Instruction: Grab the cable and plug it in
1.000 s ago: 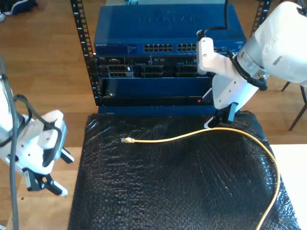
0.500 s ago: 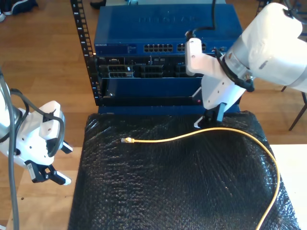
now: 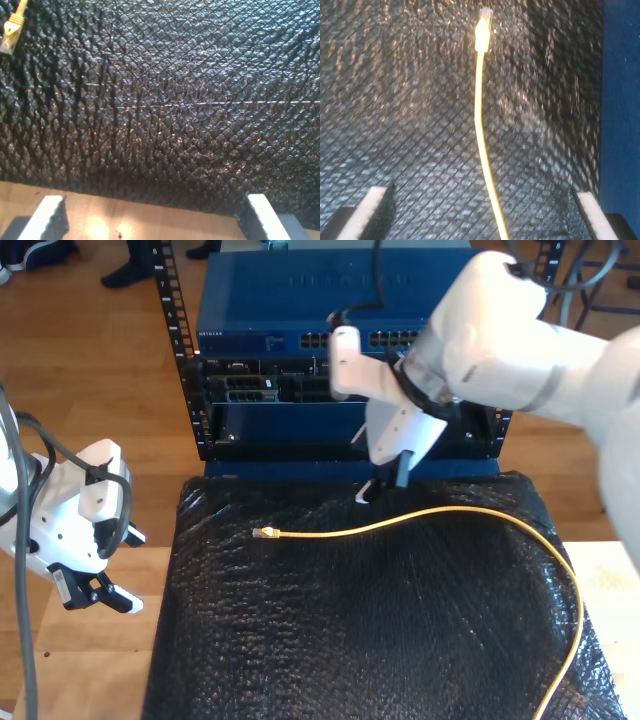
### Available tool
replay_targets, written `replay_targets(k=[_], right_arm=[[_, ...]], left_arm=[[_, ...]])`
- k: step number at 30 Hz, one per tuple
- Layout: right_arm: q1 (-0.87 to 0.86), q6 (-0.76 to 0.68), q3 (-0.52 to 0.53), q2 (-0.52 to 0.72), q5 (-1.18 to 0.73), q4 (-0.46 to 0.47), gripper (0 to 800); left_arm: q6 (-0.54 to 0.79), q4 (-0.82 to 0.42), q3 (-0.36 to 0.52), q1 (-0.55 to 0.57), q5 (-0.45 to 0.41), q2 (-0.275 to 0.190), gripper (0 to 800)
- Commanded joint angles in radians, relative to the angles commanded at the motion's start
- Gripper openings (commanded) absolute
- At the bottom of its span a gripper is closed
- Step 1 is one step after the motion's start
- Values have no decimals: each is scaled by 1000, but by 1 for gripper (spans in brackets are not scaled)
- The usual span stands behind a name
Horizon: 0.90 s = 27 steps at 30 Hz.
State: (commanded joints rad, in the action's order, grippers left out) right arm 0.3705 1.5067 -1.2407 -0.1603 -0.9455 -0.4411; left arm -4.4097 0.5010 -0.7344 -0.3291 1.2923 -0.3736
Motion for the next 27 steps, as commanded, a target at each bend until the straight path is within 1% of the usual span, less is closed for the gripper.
replay_targets(k=[4,12,15,22,27], right_arm=[[28,-6,-25,-31,0,2,799],[69,-35,-52,-74,17,3,799],[74,-71,-51,-78,35,3,799],[107,-78,-37,-87,72,3,799],[112,-130,-40,-101,89,8,800]], left_arm=[[3,0,0,0,2,9,799],[5,-2,-6,-2,0,8,799],[5,0,-6,-2,0,8,799],[3,0,-5,-2,0,9,799],[2,0,-5,-2,0,9,799]])
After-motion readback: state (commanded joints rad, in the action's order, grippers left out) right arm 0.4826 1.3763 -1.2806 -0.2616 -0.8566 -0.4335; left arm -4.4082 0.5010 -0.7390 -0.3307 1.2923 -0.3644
